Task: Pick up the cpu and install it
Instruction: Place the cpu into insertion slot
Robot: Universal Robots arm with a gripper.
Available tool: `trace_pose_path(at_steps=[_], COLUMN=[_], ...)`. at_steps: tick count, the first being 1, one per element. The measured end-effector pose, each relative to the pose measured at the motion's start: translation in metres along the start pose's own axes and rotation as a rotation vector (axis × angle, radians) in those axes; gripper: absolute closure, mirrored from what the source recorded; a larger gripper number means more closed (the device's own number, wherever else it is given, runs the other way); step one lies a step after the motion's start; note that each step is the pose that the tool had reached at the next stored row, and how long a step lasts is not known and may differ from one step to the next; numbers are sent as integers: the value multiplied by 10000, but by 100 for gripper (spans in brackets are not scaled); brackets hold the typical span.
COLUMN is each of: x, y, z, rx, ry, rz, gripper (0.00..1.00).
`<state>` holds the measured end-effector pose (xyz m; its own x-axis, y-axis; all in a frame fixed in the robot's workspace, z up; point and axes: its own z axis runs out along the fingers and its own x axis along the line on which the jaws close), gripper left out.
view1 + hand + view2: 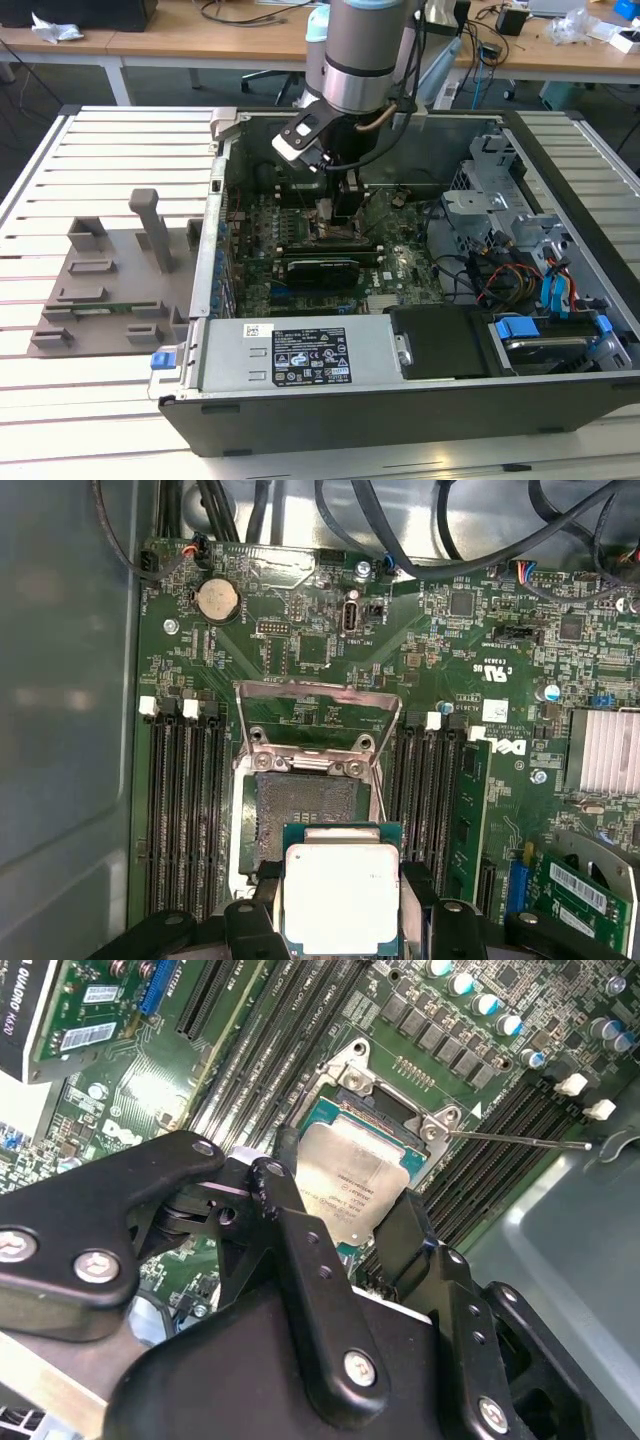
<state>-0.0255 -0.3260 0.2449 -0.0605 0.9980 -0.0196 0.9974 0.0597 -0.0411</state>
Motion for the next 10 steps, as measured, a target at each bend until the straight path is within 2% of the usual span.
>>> trace_pose_path(at_steps=[2,4,10], x=[16,52,119], y=[3,13,66], z=[32,103,233], rx=[1,5,13], ry=[-1,-2,2], rz=[0,0,83], gripper=[45,45,45])
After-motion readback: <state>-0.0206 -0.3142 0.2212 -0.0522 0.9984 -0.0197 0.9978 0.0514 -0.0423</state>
